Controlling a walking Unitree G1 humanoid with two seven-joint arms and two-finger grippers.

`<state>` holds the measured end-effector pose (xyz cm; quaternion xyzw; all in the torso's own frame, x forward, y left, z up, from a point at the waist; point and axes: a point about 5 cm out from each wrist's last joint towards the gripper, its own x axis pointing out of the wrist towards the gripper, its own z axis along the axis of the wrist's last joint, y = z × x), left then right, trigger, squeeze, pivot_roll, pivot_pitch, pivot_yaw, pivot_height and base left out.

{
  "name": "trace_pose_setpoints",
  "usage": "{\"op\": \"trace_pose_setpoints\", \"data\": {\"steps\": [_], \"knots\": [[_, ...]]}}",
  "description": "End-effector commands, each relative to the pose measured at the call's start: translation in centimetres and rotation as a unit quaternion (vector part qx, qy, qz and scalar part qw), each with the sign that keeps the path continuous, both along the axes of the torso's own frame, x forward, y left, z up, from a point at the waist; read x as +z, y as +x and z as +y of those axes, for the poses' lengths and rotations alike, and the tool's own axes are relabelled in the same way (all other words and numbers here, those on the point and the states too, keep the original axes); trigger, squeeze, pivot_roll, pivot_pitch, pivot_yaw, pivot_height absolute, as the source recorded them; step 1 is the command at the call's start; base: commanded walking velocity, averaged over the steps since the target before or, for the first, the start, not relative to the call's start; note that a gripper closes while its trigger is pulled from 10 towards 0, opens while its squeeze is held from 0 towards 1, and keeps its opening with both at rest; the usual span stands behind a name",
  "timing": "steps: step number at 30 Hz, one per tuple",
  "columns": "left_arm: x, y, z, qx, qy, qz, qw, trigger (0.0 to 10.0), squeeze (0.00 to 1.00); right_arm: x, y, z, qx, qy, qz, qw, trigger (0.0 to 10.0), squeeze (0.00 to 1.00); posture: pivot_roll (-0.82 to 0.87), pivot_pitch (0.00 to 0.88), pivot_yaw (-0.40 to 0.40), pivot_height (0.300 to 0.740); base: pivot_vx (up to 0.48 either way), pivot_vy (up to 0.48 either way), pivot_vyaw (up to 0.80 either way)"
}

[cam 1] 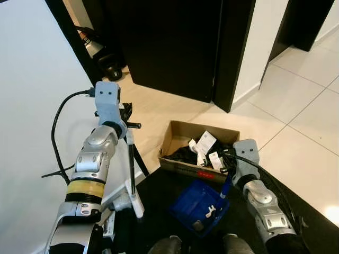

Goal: Sweep floor

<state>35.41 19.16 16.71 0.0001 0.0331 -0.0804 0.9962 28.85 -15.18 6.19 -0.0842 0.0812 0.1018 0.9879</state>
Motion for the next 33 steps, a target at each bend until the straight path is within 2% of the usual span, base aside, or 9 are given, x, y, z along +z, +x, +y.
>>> {"op": "trace_pose_setpoints", "data": {"steps": [1,7,8,9,14,21,25,28,33], "knots": [[0.4,0.2,-0.3,-0.001,0.010,-0.011,1.000,10.0,0.00,1.4,0.2,0.1,0.019,-0.002,-0.034,0.999,0.0,0.00,0.02,0.087,0.099,0.740,0.000,0.000,0.00],[0.4,0.2,-0.3,-0.001,0.011,-0.012,1.000,10.0,0.00,3.4,0.3,-0.6,0.062,0.003,-0.064,0.996,0.0,0.00,0.01,0.086,0.098,0.740,0.000,0.000,0.00],[0.4,0.2,-0.3,-0.001,0.011,-0.012,1.000,10.0,0.00,4.3,0.3,-0.8,0.081,0.004,-0.076,0.994,9.1,0.00,0.01,0.085,0.098,0.740,0.000,0.000,0.00],[0.4,0.3,-0.3,-0.001,0.011,-0.012,1.000,10.0,0.00,5.3,0.2,-1.0,0.100,0.005,-0.087,0.991,10.0,0.00,0.01,0.083,0.099,0.740,0.000,0.000,0.00],[0.5,0.4,-0.5,-0.003,0.011,-0.014,1.000,10.0,0.00,9.5,-0.1,-1.6,0.146,0.031,-0.127,0.981,10.0,0.00,0.01,0.078,0.098,0.740,0.000,0.000,0.00],[0.5,0.4,-0.5,-0.005,0.012,-0.015,1.000,10.0,0.00,14.8,0.0,-3.2,0.137,0.026,-0.200,0.970,10.0,0.00,0.00,0.077,0.100,0.740,0.000,0.000,0.00],[0.4,0.4,-0.6,-0.007,0.011,-0.014,1.000,10.0,0.00,16.5,0.0,-3.3,0.145,0.029,-0.219,0.964,10.0,0.00,0.00,0.075,0.098,0.740,0.000,0.000,0.00],[0.3,0.5,-0.8,-0.008,0.010,-0.013,1.000,10.0,0.00,16.9,0.0,-3.1,0.153,0.032,-0.222,0.962,10.0,0.00,0.00,0.075,0.098,0.740,0.000,0.000,0.00],[0.2,0.3,-0.8,-0.008,0.008,-0.013,1.000,10.0,0.00,12.4,0.2,-2.7,0.141,0.021,-0.149,0.979,10.0,0.00,0.00,0.081,0.091,0.740,0.000,0.000,0.00]]}}
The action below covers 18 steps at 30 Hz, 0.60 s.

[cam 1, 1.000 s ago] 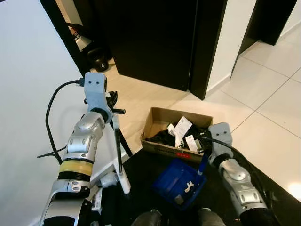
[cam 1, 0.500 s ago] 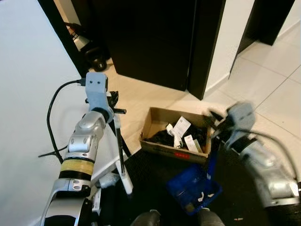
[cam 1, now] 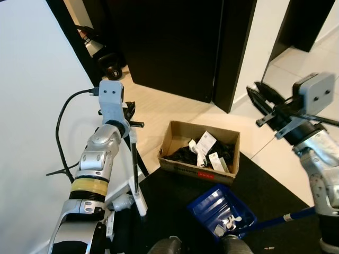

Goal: Sweep floor

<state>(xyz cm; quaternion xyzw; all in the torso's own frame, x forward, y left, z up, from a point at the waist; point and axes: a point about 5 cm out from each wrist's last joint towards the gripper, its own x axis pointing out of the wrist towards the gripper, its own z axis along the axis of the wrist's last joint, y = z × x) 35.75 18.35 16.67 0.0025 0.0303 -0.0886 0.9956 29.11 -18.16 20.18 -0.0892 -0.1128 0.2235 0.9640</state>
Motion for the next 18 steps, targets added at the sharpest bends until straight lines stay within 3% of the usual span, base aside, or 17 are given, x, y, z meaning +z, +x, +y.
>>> {"op": "trace_pose_setpoints", "data": {"steps": [1,6,18], "knots": [[0.2,0.0,0.0,0.001,0.007,-0.009,1.000,10.0,0.00,-2.7,-0.1,0.4,-0.004,-0.003,0.050,0.999,10.0,0.00,0.00,0.083,0.091,0.740,0.000,0.000,0.00],[0.0,0.0,0.2,0.003,0.008,-0.007,1.000,10.0,0.00,-6.4,-0.3,0.5,-0.036,-0.006,0.114,0.993,10.0,0.00,0.00,0.085,0.091,0.740,0.000,0.000,0.00],[-0.2,-0.1,0.2,0.002,0.010,-0.005,1.000,10.0,0.00,-10.9,-1.0,1.1,-0.107,-0.003,0.169,0.980,10.0,0.00,0.01,0.092,0.090,0.740,0.000,0.000,0.00]]}}
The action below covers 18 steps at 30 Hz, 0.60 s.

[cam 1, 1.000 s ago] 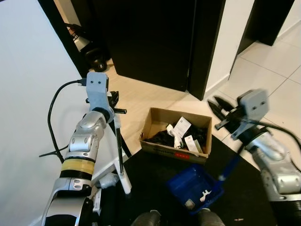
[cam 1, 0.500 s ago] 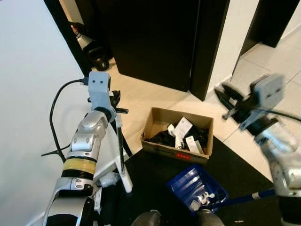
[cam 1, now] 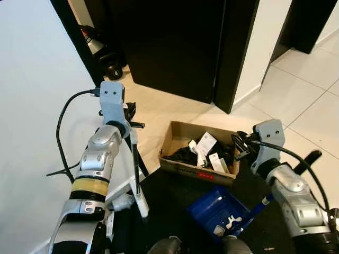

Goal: Sweep floor

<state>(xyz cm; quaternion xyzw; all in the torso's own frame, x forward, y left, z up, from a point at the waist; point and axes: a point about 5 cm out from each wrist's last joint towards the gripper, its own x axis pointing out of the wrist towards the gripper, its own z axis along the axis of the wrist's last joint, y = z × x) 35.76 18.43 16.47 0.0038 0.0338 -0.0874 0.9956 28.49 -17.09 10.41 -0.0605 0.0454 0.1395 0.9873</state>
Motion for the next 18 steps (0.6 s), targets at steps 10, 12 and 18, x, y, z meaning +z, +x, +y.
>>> {"op": "trace_pose_setpoints", "data": {"steps": [10,12,18], "knots": [[0.1,0.0,0.1,-0.001,0.011,-0.007,1.000,10.0,0.00,-3.4,-1.3,-0.8,-0.107,0.005,0.045,0.993,10.0,1.00,0.01,0.095,0.090,0.740,0.000,0.000,0.00],[0.0,0.0,0.1,-0.001,0.012,-0.007,1.000,10.0,0.00,-3.6,-1.6,-0.8,-0.117,0.007,0.046,0.992,10.0,1.00,0.01,0.096,0.089,0.740,0.000,0.000,0.00],[-0.1,-0.1,0.1,-0.002,0.013,-0.006,1.000,10.0,0.00,-4.6,-3.3,-0.9,-0.166,0.006,0.056,0.984,10.0,1.00,0.00,0.104,0.086,0.740,0.000,0.000,0.00]]}}
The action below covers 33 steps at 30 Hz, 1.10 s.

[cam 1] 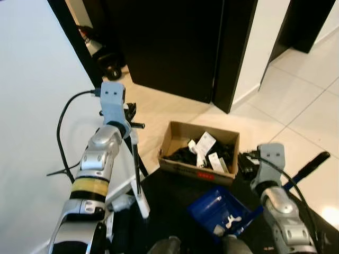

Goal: Sweep floor

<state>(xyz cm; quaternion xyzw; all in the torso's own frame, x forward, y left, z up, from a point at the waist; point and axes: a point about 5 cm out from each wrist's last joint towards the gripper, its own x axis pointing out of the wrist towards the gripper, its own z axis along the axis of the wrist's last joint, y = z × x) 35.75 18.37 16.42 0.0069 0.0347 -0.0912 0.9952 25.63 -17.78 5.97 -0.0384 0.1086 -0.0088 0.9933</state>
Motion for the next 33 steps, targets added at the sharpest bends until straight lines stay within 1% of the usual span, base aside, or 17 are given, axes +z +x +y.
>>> {"op": "trace_pose_setpoints", "data": {"steps": [1,4,5,7,10,11,12,13,14,15,18,23,26,28,29,31,33], "knots": [[-0.1,-0.1,0.1,0.002,0.010,-0.007,1.000,10.0,0.00,-0.2,-0.4,-0.2,-0.014,-0.001,0.001,1.000,10.0,1.00,0.00,0.104,0.086,0.740,0.000,0.000,0.00],[-0.2,-0.2,0.1,0.001,0.010,-0.005,1.000,10.0,0.00,-1.3,-1.6,-1.1,-0.062,-0.005,0.018,0.998,10.0,1.00,0.00,0.105,0.085,0.740,0.000,0.000,0.00],[-0.2,-0.2,0.1,0.001,0.010,-0.005,1.000,10.0,0.00,-1.3,-1.6,-1.1,-0.062,-0.005,0.018,0.998,10.0,1.00,0.00,0.105,0.085,0.740,0.000,0.000,0.00],[-0.3,-0.2,0.0,0.001,0.012,-0.003,1.000,10.0,0.00,-1.9,-2.2,-2.1,-0.099,-0.012,0.026,0.995,10.0,1.00,-0.01,0.107,0.087,0.740,0.000,0.000,0.00],[-0.7,-0.2,0.1,0.001,0.016,0.001,1.000,10.0,0.00,-2.1,-3.2,-4.9,-0.202,-0.022,0.023,0.979,10.0,1.00,-0.01,0.108,0.088,0.740,0.000,0.000,0.00],[-0.7,-0.2,0.1,0.001,0.016,0.001,1.000,10.0,0.00,-2.1,-3.2,-4.9,-0.202,-0.022,0.023,0.979,10.0,1.00,-0.01,0.108,0.088,0.740,0.000,0.000,0.00],[-0.9,-0.3,0.2,0.001,0.017,0.003,1.000,10.0,0.00,-2.1,-3.7,-6.0,-0.245,-0.023,0.019,0.969,10.0,1.00,-0.01,0.108,0.088,0.740,0.000,0.000,0.00],[-1.0,-0.3,0.2,0.002,0.018,0.004,1.000,10.0,0.00,-1.9,-3.9,-6.6,-0.264,-0.025,0.013,0.964,10.0,0.54,-0.01,0.108,0.087,0.740,0.000,0.000,0.00],[-1.0,-0.3,0.2,0.002,0.018,0.004,1.000,10.0,0.00,-1.9,-3.9,-6.6,-0.264,-0.025,0.013,0.964,10.0,0.54,-0.01,0.108,0.087,0.740,0.000,0.000,0.00],[-1.1,-0.3,0.2,0.002,0.019,0.005,1.000,10.0,0.00,-1.5,-4.2,-7.3,-0.288,-0.032,0.002,0.957,10.0,0.00,-0.01,0.108,0.088,0.740,0.000,0.000,0.00],[-1.2,-0.3,0.2,0.002,0.020,0.008,1.000,10.0,0.00,-0.8,-4.6,-8.7,-0.332,-0.041,-0.016,0.942,10.0,0.00,-0.01,0.109,0.088,0.740,0.000,0.000,0.00],[-1.3,-0.3,0.2,0.002,0.021,0.009,1.000,10.0,0.00,-0.7,-4.1,-9.2,-0.339,-0.039,-0.018,0.940,10.0,0.00,-0.01,0.107,0.091,0.740,0.000,0.000,0.00],[-1.2,-0.2,0.2,0.002,0.021,0.008,1.000,10.0,0.00,-0.8,-2.7,-9.2,-0.321,-0.027,-0.011,0.947,10.0,0.00,-0.01,0.108,0.093,0.740,0.000,0.000,0.00],[-1.2,-0.2,0.2,0.002,0.021,0.007,1.000,10.0,0.00,-1.3,-1.7,-8.7,-0.292,-0.008,0.006,0.957,10.0,0.00,-0.01,0.108,0.097,0.740,0.000,0.000,0.00],[-1.2,-0.2,0.2,0.002,0.021,0.007,1.000,10.0,0.00,-1.3,-1.7,-8.7,-0.292,-0.008,0.006,0.957,10.0,0.00,-0.01,0.108,0.097,0.740,0.000,0.000,0.00],[-1.1,-0.1,0.2,0.001,0.022,0.006,1.000,10.0,0.00,-1.6,-0.7,-8.3,-0.266,0.010,0.021,0.964,10.0,0.00,0.00,0.107,0.097,0.740,0.000,0.000,0.00],[-1.0,-0.1,0.3,0.002,0.023,0.005,1.000,10.0,0.00,-1.5,-0.3,-8.2,-0.258,0.011,0.022,0.966,10.0,0.00,0.00,0.107,0.097,0.740,0.000,0.000,0.00]]}}
